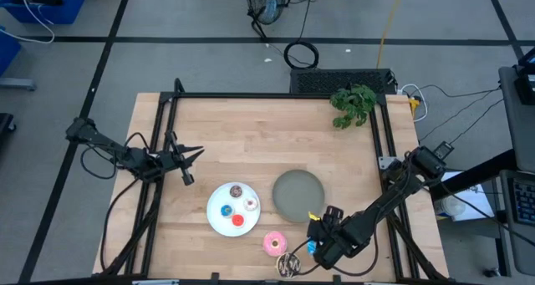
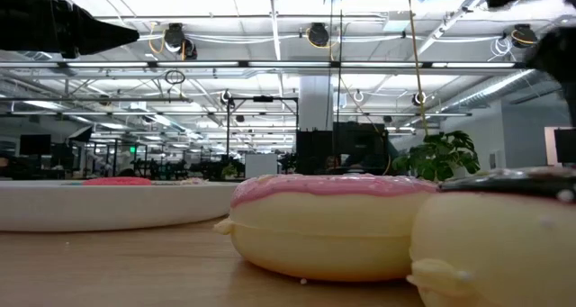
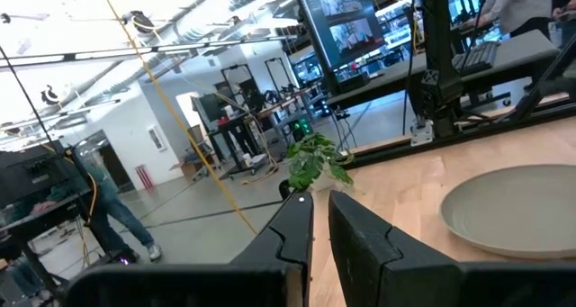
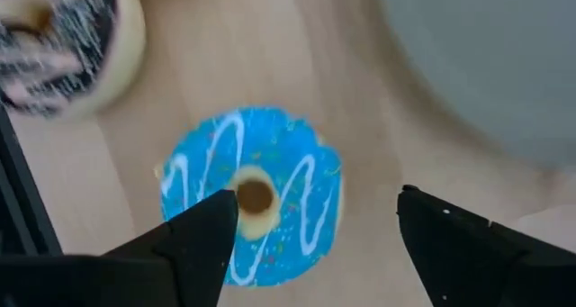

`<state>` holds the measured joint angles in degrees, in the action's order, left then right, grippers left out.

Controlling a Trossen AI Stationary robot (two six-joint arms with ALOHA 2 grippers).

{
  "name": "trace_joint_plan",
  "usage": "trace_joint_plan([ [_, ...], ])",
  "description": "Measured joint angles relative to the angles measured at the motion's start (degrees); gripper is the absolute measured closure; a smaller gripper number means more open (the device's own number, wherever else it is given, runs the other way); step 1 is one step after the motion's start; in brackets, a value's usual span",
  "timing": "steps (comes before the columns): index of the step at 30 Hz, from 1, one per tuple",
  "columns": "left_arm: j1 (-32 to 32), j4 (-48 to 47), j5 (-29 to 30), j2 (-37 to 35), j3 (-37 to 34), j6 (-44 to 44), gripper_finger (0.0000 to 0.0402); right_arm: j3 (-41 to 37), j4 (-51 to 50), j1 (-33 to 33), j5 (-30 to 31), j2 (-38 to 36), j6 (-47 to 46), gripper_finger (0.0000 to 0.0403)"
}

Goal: Pick & Place donuts
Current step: Put the large blue donut on the gray plate

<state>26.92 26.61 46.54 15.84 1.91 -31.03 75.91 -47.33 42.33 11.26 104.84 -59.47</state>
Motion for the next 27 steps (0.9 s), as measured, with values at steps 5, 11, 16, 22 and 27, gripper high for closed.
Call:
trace_joint_plan([
  [5, 0.0, -0.14, 0.01, 0.0, 0.0, -0.02, 0.0355, -5.36, 4.83, 0.0, -1.25, 0.0, -1.04, 0.0113],
  [11, 0.0, -0.86, 0.01, 0.0, 0.0, -0.02, 0.0355, -11.02, 14.11, -0.94, -4.06, -0.2, -0.97, 0.0112],
  [16, 0.0, -1.0, 0.01, 0.0, 0.0, -0.02, 0.0355, -13.74, 19.25, -1.79, -6.15, -0.44, -0.91, 0.0112],
  [22, 0.0, -1.15, 0.01, 0.01, 0.0, -0.02, 0.0355, -14.04, 19.32, -2.37, -6.69, -0.33, -0.93, 0.0127],
  [27, 0.0, -1.16, 0.03, 0.02, 0.0, -0.04, 0.0355, -14.11, 18.92, -2.62, -6.44, -0.45, -0.83, 0.0187],
])
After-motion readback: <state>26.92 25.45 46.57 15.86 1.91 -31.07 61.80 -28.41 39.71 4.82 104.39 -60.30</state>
